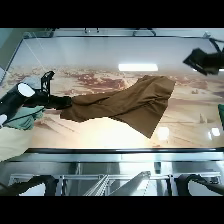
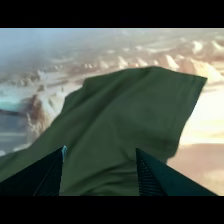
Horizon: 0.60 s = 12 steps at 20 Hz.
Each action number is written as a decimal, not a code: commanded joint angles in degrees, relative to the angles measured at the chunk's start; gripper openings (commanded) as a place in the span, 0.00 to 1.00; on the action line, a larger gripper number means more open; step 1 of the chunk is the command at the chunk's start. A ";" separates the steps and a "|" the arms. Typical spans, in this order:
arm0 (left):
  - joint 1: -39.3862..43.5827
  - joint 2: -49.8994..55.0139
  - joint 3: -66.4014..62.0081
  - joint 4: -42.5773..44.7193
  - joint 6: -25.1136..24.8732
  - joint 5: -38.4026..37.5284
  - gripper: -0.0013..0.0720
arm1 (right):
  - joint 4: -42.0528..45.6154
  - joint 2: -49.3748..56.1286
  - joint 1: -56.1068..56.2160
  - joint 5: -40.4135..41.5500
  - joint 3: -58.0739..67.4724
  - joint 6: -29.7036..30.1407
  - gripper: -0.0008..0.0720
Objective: Fold the shirts.
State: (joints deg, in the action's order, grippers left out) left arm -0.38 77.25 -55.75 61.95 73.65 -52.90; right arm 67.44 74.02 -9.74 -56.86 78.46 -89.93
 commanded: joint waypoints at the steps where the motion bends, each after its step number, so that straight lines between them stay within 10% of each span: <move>1: -1.31 2.19 -4.24 0.04 -0.13 -1.27 0.05 | 2.69 -10.64 -3.48 -2.14 -16.61 1.64 0.70; 12: 0.24 2.21 -5.57 0.04 -0.15 -1.57 0.05 | -13.33 -26.99 -5.97 -0.35 -57.09 -2.25 0.71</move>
State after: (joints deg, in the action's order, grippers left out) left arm -0.45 79.42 -61.17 61.98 73.47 -54.46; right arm 60.27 46.98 -17.74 -60.07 26.83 -91.13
